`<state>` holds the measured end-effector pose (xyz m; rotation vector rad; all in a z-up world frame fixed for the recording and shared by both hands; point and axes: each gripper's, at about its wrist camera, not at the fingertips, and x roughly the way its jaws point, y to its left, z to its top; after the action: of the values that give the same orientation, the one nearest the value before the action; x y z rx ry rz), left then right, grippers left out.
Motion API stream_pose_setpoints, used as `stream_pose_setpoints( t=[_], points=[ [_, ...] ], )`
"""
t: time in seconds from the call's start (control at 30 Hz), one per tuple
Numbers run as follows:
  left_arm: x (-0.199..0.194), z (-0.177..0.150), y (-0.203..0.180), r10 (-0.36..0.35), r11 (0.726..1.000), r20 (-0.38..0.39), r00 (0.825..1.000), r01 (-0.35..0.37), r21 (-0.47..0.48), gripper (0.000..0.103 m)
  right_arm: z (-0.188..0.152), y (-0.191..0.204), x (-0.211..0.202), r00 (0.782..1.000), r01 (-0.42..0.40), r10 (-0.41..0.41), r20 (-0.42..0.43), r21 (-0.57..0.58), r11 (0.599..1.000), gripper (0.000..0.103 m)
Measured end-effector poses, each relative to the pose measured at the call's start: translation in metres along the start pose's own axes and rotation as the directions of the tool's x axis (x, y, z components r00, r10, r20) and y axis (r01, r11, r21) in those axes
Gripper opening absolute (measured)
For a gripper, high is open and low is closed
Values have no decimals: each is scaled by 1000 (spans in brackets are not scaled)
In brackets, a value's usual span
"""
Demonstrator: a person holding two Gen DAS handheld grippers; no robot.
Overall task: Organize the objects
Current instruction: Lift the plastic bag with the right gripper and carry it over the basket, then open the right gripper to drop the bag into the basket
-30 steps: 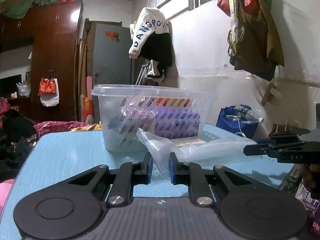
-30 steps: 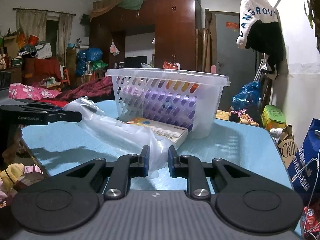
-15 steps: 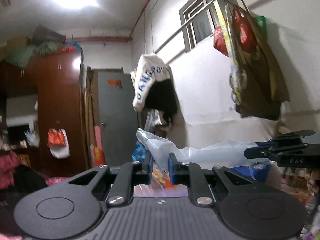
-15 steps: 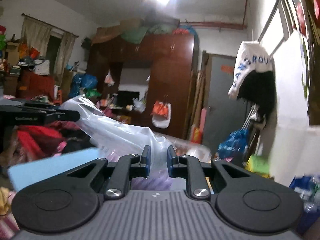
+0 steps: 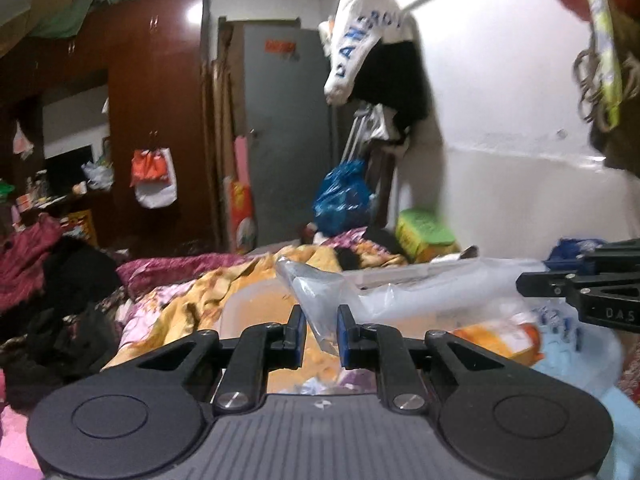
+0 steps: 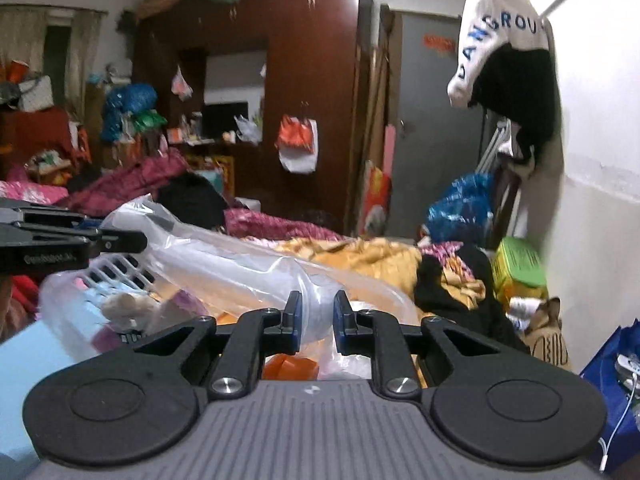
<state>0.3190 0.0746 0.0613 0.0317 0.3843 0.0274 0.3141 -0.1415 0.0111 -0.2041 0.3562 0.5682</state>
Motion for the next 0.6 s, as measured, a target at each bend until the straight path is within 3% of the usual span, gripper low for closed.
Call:
stream_pose_setpoints(
  t=[0.17, 0.23, 0.27, 0.3, 0.33, 0.37, 0.43, 0.5, 0.6],
  points=[
    [12, -5, 3, 33, 999, -62, 998, -32, 5, 23, -4, 8, 9, 998, 36, -38, -53, -30, 999, 18],
    [10, -11, -1, 38, 998, -59, 998, -35, 50, 45, -7, 9, 6, 996, 59, -61, -65, -37, 998, 23],
    [6, -12, -2, 42, 998, -40, 998, -40, 56, 51, -8, 9, 2, 996, 65, -66, -57, -30, 997, 25],
    [-2, -13, -1, 48, 997, -7, 999, -48, 52, 64, -9, 6, -2, 997, 64, -64, -40, -14, 998, 34],
    [-12, -13, -1, 50, 998, 26, 998, -51, 47, 71, -9, 4, -7, 998, 59, -59, -24, 7, 998, 51],
    [-21, -12, -2, 47, 998, 61, 997, -50, 39, 73, -10, 4, -15, 998, 56, -56, -2, 22, 998, 61],
    [-50, -16, -2, 29, 999, 137, 990, -33, 25, 76, -13, 6, -37, 995, 68, -70, 76, 25, 997, 96],
    [-83, -27, -3, -10, 1000, 211, 977, 5, 26, 86, -23, 9, -68, 983, 78, -83, 165, 37, 996, 103],
    [-124, -59, -10, -76, 996, 254, 964, 64, 56, 95, -49, 7, -103, 975, -5, -12, 220, 76, 997, 103]
  ],
)
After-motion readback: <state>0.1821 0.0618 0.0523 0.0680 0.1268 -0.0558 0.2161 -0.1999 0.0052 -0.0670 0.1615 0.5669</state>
